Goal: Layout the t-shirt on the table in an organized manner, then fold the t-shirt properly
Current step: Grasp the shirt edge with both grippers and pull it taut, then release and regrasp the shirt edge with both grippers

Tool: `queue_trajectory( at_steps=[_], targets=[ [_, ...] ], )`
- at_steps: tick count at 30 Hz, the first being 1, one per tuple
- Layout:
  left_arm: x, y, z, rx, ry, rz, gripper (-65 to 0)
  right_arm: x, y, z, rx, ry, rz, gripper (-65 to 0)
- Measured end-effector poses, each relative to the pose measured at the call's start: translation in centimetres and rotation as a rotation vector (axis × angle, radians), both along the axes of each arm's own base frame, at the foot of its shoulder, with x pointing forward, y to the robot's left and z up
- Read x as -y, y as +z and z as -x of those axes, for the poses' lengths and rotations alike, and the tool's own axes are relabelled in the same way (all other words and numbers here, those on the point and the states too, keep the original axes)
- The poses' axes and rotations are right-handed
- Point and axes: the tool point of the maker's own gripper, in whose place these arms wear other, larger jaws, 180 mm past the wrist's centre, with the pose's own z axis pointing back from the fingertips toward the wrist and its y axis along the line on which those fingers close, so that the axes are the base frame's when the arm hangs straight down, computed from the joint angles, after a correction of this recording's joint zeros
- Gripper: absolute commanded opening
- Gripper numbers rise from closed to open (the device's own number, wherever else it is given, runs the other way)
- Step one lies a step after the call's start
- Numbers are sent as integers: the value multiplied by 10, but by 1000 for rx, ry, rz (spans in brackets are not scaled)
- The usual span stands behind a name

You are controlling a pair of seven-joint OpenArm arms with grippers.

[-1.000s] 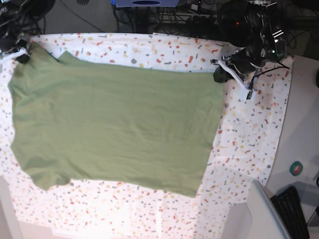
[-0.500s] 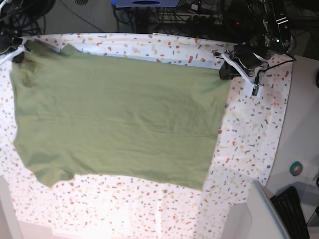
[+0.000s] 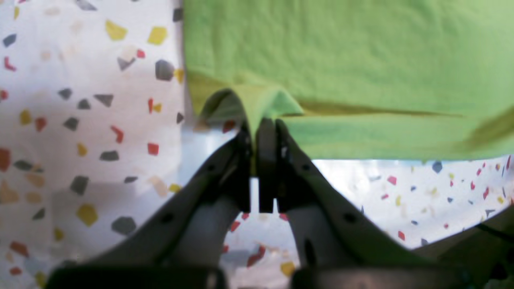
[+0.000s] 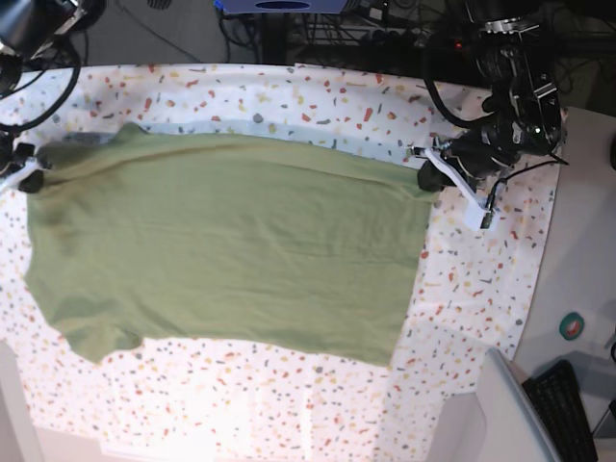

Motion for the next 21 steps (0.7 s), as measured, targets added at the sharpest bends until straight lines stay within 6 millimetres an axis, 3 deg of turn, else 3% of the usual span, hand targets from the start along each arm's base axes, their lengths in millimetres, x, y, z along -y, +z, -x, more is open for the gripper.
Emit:
queue_trajectory(
  at_steps=[9, 15, 21],
  targets=[
    [2, -11, -17, -24, 18, 40, -650, 14, -8, -33, 28, -23, -70, -650],
    [3, -15, -30, -38, 40, 66, -650, 16, -25, -34, 23, -53, -119, -650],
    [3, -17, -44, -44, 69, 86, -650, 19, -22, -45, 84, -75, -129, -650]
  ],
)
